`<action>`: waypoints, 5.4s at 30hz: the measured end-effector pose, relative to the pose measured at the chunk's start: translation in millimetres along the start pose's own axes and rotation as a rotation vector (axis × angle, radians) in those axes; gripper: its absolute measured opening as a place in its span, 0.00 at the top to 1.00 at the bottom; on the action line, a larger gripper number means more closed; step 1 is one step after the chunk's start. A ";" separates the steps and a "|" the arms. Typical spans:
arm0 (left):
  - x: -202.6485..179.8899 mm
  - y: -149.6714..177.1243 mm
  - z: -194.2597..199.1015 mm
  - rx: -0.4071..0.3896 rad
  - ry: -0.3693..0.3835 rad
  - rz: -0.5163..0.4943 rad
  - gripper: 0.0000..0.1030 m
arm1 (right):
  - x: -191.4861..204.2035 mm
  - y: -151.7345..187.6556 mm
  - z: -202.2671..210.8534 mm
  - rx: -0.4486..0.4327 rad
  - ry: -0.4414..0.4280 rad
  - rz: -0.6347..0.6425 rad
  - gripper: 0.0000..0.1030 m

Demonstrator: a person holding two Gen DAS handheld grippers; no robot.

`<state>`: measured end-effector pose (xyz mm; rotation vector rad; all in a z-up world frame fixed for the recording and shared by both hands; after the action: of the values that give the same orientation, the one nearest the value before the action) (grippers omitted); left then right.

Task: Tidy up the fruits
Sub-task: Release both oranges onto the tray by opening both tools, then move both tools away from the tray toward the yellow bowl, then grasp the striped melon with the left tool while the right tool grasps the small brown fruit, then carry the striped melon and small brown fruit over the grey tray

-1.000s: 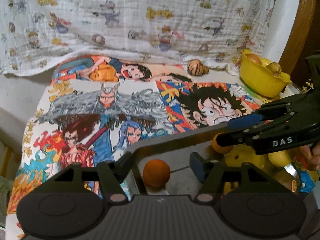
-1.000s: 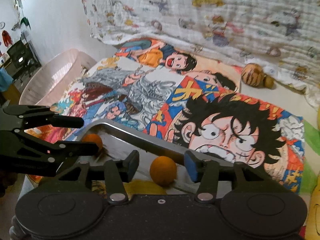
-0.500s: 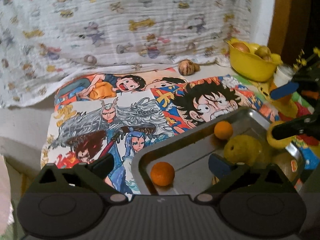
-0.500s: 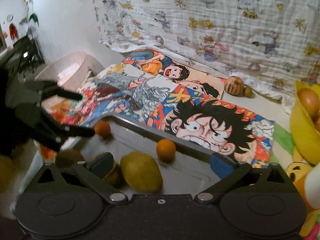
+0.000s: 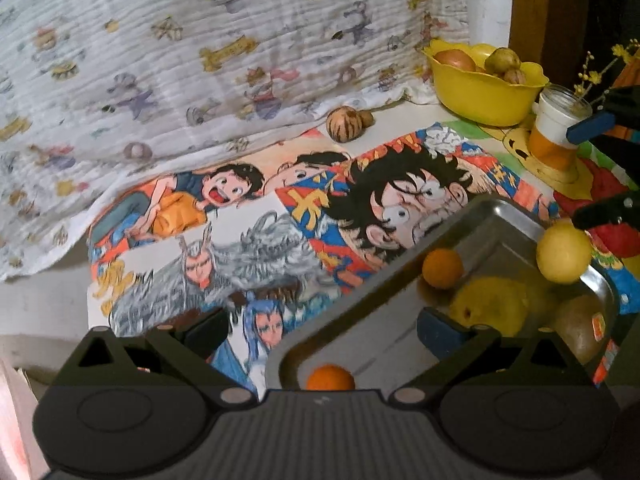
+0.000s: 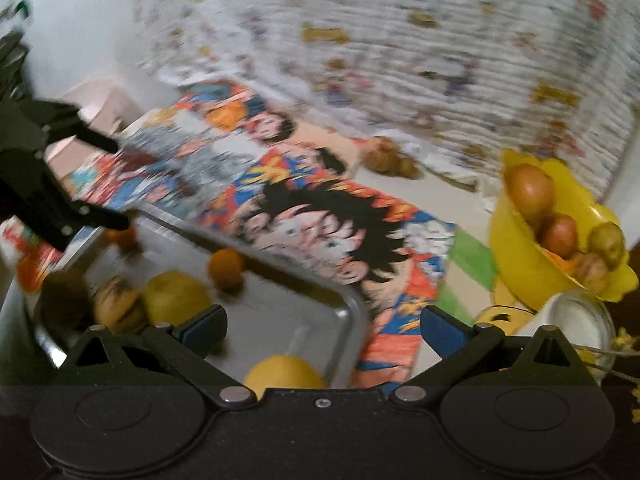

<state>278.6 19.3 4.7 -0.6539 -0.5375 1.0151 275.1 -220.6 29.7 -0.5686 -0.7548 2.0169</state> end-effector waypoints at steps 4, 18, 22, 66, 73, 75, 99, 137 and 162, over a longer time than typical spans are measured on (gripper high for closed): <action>4.9 -20.4 -14.0 -0.002 0.004 0.006 0.01 | -25.8 -6.0 -8.2 -0.036 0.061 -0.085 0.01; 23.8 -93.1 -67.9 -0.052 -0.012 -0.063 0.01 | -52.5 -49.2 -35.5 -0.049 0.113 0.019 0.01; 27.5 -107.2 -89.6 -0.068 0.003 -0.076 0.01 | -54.1 -69.1 -46.7 -0.042 0.120 0.109 0.01; 2.1 -127.6 -251.0 -0.279 0.331 -0.325 0.31 | -74.0 -96.8 -263.2 0.288 -0.116 0.930 0.61; 6.4 -126.5 -259.1 -0.286 0.343 -0.284 0.35 | -65.4 -101.1 -276.4 0.277 -0.119 0.952 0.64; 8.6 -126.1 -260.6 -0.289 0.346 -0.280 0.36 | -64.3 -104.8 -277.2 0.279 -0.125 0.958 0.67; 20.4 -118.4 -255.8 -0.267 0.355 -0.208 0.51 | -60.4 -104.2 -270.5 0.266 -0.145 0.957 0.73; 26.0 -106.5 -223.2 -0.232 0.307 -0.171 0.49 | -49.2 -108.6 -246.0 0.183 -0.097 0.810 0.72; 3.5 -56.9 -73.4 -0.227 0.180 0.012 0.49 | 28.2 -62.0 -75.9 -0.076 -0.072 0.759 0.72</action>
<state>363.8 -16.6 -5.0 -0.9415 -0.4942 0.9025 345.3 -148.0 16.0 -0.9305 -0.7227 2.7189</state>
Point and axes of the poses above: each gripper's, at about its wrist camera, not at the fingertips, and z roughly against the way its jaws point, x to its left, y to its underside, the point moved 5 cm from there along -z, roughly the way its jaws point, and after that the axes turned 8 degrees about -x, right-handed, at the moved point
